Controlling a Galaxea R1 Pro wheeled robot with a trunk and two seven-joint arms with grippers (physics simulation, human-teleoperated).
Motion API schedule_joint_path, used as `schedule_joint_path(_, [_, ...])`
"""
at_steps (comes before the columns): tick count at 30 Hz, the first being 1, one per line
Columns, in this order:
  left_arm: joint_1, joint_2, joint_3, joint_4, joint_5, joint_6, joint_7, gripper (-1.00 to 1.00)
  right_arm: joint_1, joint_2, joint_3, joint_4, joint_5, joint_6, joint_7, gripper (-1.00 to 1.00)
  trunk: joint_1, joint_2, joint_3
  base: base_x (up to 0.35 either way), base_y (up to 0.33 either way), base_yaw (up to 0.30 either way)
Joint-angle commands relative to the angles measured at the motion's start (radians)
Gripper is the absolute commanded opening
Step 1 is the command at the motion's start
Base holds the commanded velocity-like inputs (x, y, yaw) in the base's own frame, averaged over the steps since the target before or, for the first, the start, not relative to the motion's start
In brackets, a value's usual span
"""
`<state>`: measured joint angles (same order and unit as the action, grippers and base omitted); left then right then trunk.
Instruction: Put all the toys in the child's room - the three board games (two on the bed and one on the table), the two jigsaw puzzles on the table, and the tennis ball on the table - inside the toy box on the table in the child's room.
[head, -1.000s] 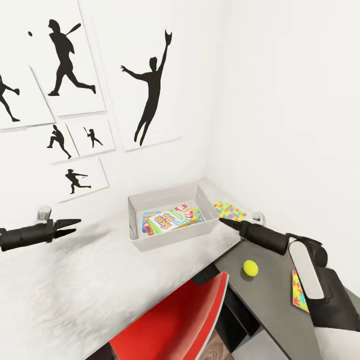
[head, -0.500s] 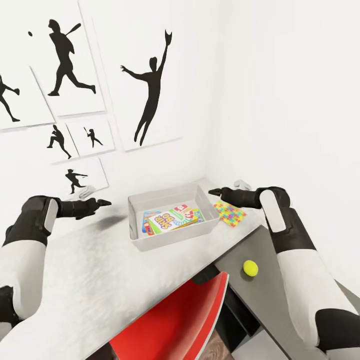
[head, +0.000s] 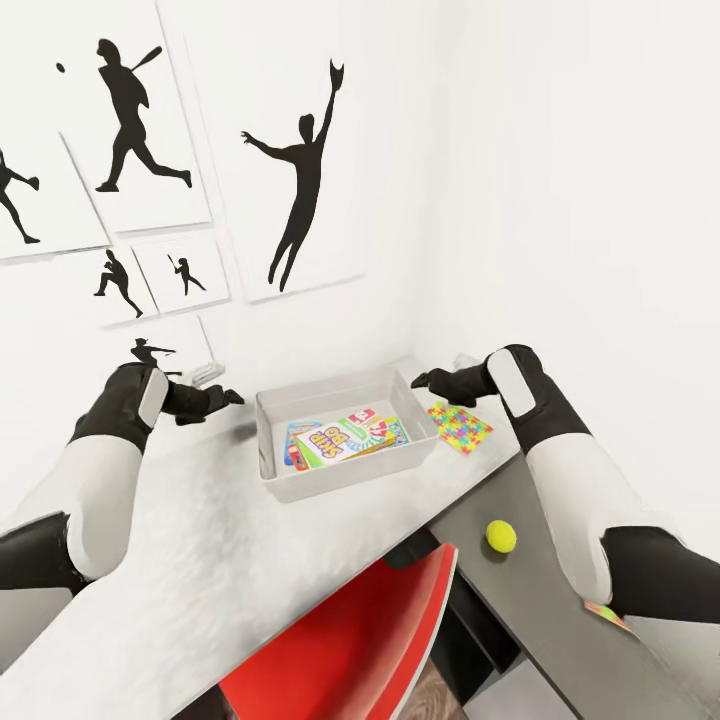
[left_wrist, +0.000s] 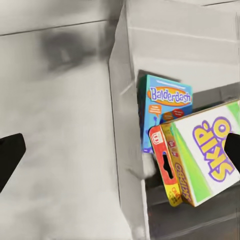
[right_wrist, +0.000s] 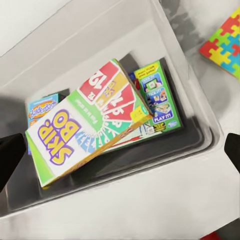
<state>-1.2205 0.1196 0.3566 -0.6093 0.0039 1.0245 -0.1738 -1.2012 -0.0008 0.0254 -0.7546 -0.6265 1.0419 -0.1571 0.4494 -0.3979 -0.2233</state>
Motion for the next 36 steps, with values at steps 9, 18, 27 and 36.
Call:
schedule_joint_path(9, [-0.058,-0.059,0.004,0.031,-0.001,-0.003,0.065,1.00,-0.047,0.012,0.024,0.081,0.010,-0.038,-0.026,1.00,0.001,-0.002,-0.002,0.000,0.000,0.000])
schedule_joint_path(18, [-0.069,-0.092,0.003,0.035,-0.001,-0.009,0.077,1.00,-0.054,0.015,0.046,0.089,0.073,-0.048,-0.028,1.00,0.001,-0.002,-0.002,0.000,0.000,0.000])
schedule_joint_path(27, [-0.071,-0.112,0.004,0.036,-0.006,-0.017,0.078,1.00,-0.055,0.015,0.049,0.090,0.087,-0.049,-0.026,1.00,0.001,-0.002,-0.002,0.000,0.000,0.000])
schedule_joint_path(36, [-0.071,-0.123,0.003,0.036,-0.012,-0.023,0.078,1.00,-0.055,0.014,0.051,0.075,0.089,-0.043,-0.018,1.00,0.001,-0.002,-0.002,0.000,0.000,0.000])
